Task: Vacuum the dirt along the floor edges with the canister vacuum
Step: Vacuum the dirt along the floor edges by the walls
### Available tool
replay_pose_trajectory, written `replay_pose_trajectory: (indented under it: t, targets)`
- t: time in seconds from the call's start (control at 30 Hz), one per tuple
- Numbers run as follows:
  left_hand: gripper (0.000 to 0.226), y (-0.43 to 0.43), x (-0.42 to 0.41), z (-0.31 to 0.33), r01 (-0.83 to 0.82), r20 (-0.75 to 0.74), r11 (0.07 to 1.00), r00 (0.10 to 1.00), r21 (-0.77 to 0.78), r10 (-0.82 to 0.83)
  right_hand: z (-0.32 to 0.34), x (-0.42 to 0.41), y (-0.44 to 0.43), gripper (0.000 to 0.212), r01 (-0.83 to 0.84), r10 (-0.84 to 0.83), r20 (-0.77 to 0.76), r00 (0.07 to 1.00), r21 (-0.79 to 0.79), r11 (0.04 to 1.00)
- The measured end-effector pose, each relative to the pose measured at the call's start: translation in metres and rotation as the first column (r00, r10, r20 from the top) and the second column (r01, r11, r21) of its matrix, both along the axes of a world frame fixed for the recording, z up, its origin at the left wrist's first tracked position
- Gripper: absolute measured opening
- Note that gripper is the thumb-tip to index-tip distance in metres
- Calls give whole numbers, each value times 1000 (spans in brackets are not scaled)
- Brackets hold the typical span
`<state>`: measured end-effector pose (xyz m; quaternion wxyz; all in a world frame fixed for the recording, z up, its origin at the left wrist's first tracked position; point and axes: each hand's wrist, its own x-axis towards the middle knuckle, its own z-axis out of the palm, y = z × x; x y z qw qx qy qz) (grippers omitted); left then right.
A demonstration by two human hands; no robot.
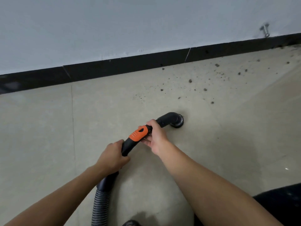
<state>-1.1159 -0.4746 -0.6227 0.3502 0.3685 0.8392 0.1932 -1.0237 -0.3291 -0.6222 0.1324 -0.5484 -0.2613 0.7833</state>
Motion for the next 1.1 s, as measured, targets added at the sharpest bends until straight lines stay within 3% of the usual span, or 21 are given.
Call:
replay_pose_trajectory:
  t: [0.1, 0.23, 0.4, 0.6, 0.77, 0.9, 1.1]
  targets:
    - [15, 4, 3, -1, 74, -20, 997, 997, -29, -74, -2, 16, 0, 12, 58, -58, 0, 998, -30, 998]
    - [16, 4, -8, 1, 43, -20, 998, 999, -46, -44, -7, 4, -2, 6, 67, -68, -26, 997, -35, 997]
    - [14, 54, -2, -8, -36, -38, 998, 999, 61, 39, -6, -11, 50, 27, 19, -21, 28, 999, 60, 998]
    - [15, 87, 16, -16, 40, -11, 996, 999, 75, -39, -15, 19, 87, 22, 49, -55, 70, 996, 84, 995]
    - [13, 28, -15, -10, -202, 39, 979, 979, 28, 200, -14, -44, 39, 22, -140, 136, 59, 989, 71, 988]
    - [13, -45, -24, 6, -457, 62, 889, 887, -13, 457, -8, -98, -25, 16, -388, 386, 42, 921, 28, 921]
    - [11, -60, -31, 3, -623, 80, 782, 779, -16, 622, -9, -139, -44, 14, -552, 553, 0, 833, 69, 831]
